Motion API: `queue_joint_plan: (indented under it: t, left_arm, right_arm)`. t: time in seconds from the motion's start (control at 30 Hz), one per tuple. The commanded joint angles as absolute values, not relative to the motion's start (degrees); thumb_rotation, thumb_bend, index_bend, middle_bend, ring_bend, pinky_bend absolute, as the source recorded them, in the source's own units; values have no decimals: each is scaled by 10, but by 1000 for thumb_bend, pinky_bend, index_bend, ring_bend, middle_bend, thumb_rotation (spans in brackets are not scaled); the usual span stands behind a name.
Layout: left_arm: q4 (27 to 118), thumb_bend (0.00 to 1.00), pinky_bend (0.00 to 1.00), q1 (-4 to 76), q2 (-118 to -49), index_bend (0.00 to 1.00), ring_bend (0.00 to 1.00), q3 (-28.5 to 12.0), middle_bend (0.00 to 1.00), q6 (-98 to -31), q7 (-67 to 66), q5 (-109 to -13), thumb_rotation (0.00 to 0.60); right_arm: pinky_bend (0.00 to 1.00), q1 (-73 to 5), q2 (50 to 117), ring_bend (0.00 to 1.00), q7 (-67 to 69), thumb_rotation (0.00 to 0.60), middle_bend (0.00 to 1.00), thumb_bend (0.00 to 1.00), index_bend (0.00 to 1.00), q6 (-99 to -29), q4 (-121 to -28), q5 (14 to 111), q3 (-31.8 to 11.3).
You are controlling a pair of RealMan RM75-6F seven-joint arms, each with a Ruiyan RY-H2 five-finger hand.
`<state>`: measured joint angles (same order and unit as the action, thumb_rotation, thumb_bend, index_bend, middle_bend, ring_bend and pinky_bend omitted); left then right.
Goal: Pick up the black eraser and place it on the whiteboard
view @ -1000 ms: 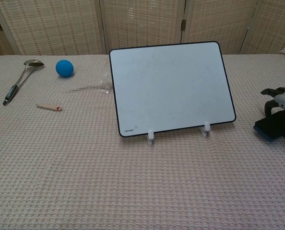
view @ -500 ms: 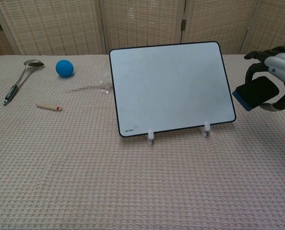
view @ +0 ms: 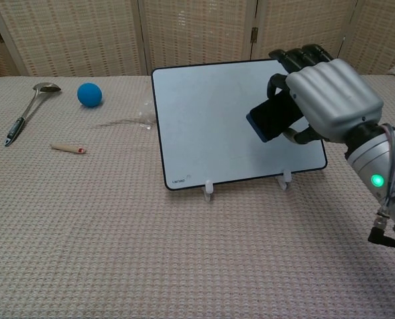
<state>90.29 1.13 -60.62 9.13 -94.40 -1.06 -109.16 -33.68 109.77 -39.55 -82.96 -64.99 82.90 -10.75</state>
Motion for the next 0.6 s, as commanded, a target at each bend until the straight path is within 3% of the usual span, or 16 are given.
queue_joint_plan:
  t: [0.03,0.37,0.6]
  left_arm:
    - [901,201,66,12,-605,24,44,93,95,-940,-11,-1092,600]
    - [897,201,66,7,-596,27,46,93,95,-955,10,-1090,600]
    - [895,201,66,5,-593,29,47,92,95,-961,21,-1090,600]
  right_arm:
    - [0,-349,1119,65,-409,600,67,309,556,-830,-627,830,-121]
    - [0,-379,1163,63,-432,600,61,308,529,-802,-557,805,-156]
    - [0,-390,1185,55,-434,600,43,309,440,-785,-517,787,-167]
